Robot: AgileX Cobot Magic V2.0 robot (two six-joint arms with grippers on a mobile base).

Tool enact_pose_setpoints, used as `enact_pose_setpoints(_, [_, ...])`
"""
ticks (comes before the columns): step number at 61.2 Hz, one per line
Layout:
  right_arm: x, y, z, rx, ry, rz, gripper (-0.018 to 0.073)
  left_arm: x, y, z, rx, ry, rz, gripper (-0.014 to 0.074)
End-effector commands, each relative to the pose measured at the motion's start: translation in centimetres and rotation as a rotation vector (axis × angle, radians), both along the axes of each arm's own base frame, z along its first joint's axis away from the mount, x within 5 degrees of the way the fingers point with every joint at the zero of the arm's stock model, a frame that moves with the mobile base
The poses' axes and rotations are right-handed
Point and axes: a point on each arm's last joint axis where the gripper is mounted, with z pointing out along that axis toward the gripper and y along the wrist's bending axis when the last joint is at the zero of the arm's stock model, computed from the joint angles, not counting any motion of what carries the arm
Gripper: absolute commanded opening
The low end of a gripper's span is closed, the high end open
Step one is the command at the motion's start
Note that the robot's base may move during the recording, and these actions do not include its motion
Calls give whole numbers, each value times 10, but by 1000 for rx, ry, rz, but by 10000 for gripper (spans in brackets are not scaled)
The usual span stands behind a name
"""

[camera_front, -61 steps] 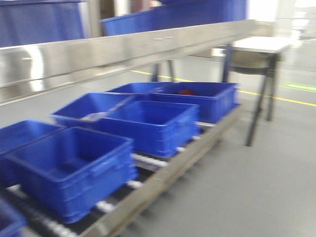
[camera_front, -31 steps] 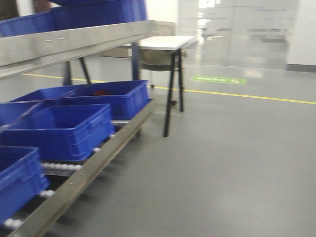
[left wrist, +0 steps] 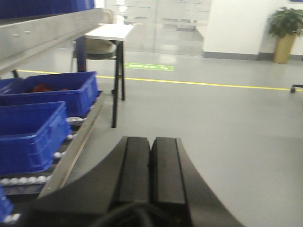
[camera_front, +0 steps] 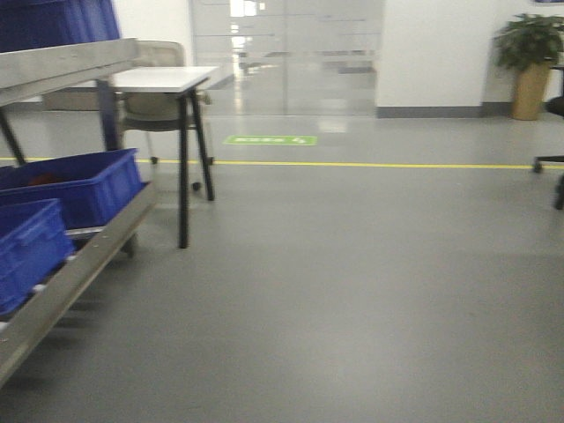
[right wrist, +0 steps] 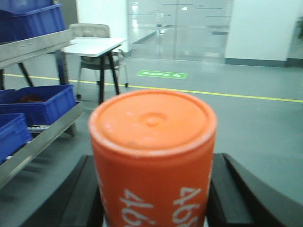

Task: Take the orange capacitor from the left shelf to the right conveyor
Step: 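Drive the base away from the shelf toward the conveyor belt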

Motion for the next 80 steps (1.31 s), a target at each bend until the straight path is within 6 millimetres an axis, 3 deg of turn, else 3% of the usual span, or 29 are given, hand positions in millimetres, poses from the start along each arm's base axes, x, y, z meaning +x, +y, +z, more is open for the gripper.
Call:
enact_pose_setpoints(1, [-2,0,17,-6,-110,-6,137,-2,1,10,-15,-105,4,-127])
enact_pose_setpoints(80, [-2,0,17,-6,-110,-6,137,-2,1,10,-15,-105,4,-127])
